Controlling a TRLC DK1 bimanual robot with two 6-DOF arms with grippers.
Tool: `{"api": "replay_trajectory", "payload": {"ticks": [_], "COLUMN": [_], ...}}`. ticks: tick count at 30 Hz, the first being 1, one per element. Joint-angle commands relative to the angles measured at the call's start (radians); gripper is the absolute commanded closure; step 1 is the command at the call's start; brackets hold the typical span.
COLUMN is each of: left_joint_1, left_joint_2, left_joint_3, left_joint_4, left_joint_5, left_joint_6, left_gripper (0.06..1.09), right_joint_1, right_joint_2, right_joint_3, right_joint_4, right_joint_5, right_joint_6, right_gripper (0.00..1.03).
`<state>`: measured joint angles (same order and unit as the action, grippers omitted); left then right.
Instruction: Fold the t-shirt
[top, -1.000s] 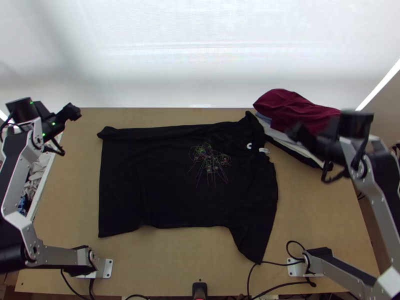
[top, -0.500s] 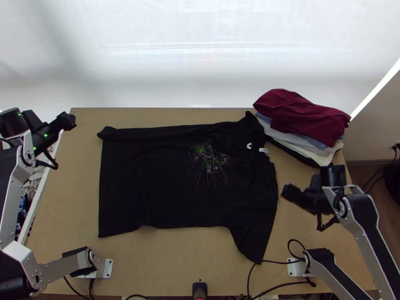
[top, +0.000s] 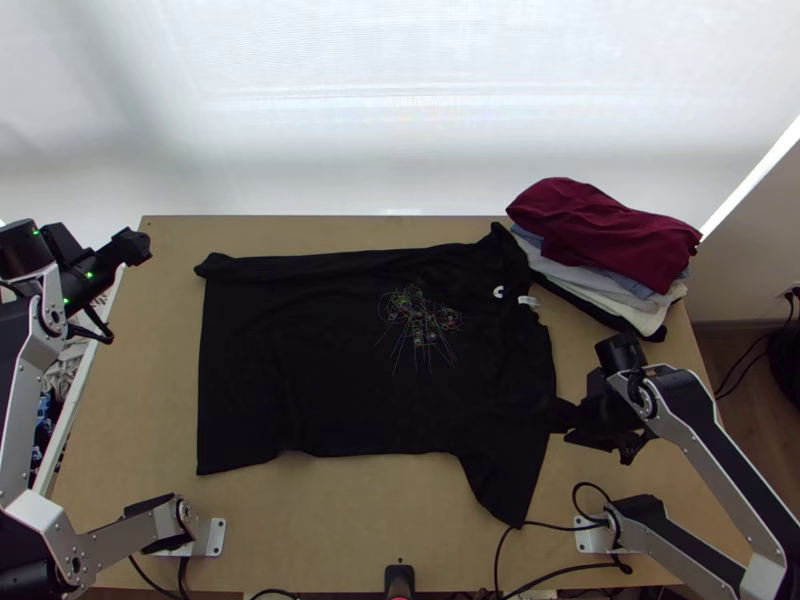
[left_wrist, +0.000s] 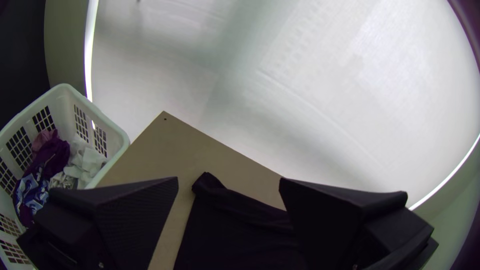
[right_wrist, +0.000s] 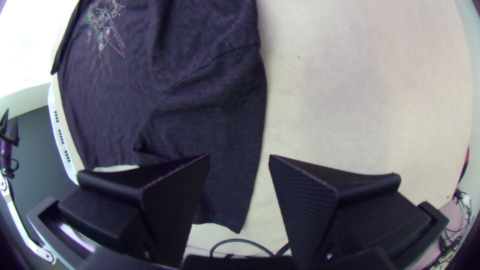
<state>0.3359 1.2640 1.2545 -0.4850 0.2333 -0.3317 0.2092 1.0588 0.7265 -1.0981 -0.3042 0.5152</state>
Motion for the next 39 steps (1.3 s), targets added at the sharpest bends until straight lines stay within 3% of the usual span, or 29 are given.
{"api": "replay_trajectory", "payload": {"ticks": [1,8,11,20,23,34,37,39], "left_joint_1": [0.011,0.015,0.025,0.029,0.028,0.054,0.064,0.064], "left_joint_2": [-0.023,-0.029,-0.028,-0.025,-0.023,0.002,0.002,0.003], "left_joint_3": [-0.017,-0.013,-0.015,-0.020,-0.023,-0.026,-0.027,-0.033], "left_joint_4": [-0.006,-0.010,-0.010,-0.012,-0.012,-0.087,-0.107,-0.133], "left_joint_5": [0.012,0.012,0.012,0.012,0.012,0.037,0.067,0.072], "left_joint_6": [0.016,0.014,0.016,0.016,0.019,0.125,0.140,0.169], "left_gripper": [0.10,0.10,0.10,0.10,0.10,0.10,0.11,0.11], "right_joint_1": [-0.001,-0.010,-0.014,0.009,0.033,0.088,0.113,0.119], "right_joint_2": [0.044,0.079,0.107,0.150,0.164,0.211,0.216,0.211], "right_joint_3": [-0.009,-0.056,-0.062,-0.122,-0.131,-0.148,-0.148,-0.150], "right_joint_4": [-0.017,-0.016,-0.002,0.096,0.130,0.205,0.222,0.251], "right_joint_5": [-0.006,-0.006,-0.007,-0.018,-0.021,-0.021,-0.021,-0.016], "right_joint_6": [-0.015,-0.049,-0.049,-0.084,-0.083,-0.070,-0.061,-0.060], "right_gripper": [0.46,0.47,0.56,0.57,0.65,0.66,0.76,0.94]}}
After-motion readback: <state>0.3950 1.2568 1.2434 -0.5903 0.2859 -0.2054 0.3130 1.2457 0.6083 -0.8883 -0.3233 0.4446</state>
